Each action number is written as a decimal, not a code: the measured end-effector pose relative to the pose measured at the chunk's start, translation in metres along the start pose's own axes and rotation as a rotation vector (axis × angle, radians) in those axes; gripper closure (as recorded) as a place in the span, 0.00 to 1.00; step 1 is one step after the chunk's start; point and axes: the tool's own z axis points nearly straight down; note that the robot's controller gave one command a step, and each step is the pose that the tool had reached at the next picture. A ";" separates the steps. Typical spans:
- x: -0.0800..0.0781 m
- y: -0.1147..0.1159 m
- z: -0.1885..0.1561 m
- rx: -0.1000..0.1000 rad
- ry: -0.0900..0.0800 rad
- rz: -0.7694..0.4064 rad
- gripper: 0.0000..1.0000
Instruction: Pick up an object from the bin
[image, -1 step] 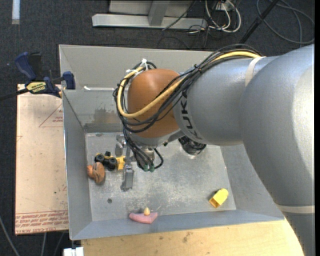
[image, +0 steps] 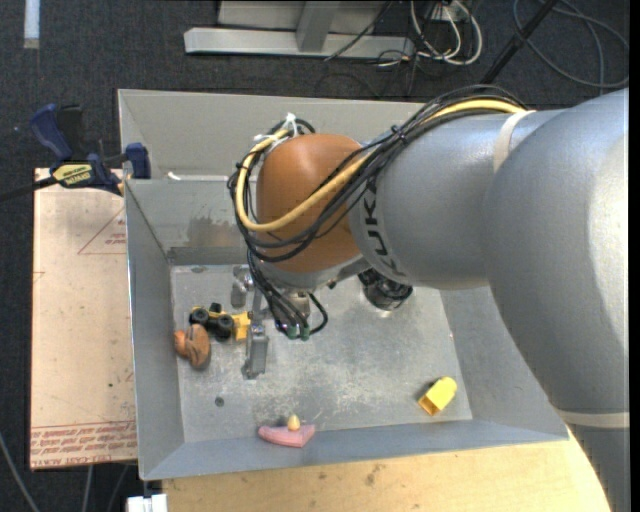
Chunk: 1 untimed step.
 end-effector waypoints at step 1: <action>-0.017 0.010 0.038 -0.001 -0.007 -0.072 0.00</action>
Offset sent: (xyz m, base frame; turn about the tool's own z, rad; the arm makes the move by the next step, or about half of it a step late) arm 0.0244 0.0255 -0.0773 -0.1783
